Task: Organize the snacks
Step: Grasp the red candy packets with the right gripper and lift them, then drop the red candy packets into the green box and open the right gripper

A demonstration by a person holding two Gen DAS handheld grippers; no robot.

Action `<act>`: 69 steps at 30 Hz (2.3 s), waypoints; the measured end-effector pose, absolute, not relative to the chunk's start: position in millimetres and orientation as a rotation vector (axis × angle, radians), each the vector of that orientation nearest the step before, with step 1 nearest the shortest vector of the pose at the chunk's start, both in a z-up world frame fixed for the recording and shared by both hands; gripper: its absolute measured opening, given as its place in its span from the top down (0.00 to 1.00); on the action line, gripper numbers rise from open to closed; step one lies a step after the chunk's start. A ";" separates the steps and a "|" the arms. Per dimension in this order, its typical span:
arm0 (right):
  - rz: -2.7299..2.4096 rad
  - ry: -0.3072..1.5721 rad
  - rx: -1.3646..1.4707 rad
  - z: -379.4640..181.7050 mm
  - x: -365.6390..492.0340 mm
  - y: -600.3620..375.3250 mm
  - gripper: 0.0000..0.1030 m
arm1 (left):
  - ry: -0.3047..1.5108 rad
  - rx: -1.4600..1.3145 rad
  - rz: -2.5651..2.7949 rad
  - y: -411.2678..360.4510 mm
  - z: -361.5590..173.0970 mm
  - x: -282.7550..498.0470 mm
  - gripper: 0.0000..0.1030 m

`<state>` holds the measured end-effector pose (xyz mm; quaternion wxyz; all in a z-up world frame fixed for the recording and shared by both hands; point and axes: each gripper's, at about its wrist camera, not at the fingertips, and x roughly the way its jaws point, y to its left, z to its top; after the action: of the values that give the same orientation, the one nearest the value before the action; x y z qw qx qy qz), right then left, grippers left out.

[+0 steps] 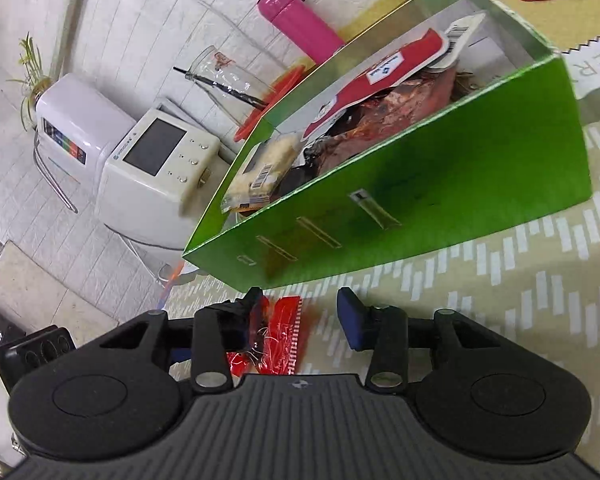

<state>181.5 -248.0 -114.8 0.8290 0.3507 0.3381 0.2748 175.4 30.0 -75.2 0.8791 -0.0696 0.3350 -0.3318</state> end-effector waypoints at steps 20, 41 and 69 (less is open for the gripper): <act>0.836 0.603 0.822 -95.6 159.4 -244.7 0.95 | 0.730 -0.372 -0.845 47.2 -81.1 179.6 0.09; 0.819 0.597 0.834 -95.9 150.9 -269.8 0.95 | 0.674 -0.400 -0.907 35.7 -63.5 161.5 0.68; 0.730 0.484 0.786 -58.8 179.7 -299.8 0.94 | 0.605 -0.140 -0.713 -38.0 5.8 182.7 0.66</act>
<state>179.7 -299.8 -58.8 0.8319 0.3707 0.2283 0.3441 182.7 -38.0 5.8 0.8902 -0.0676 0.2915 -0.3435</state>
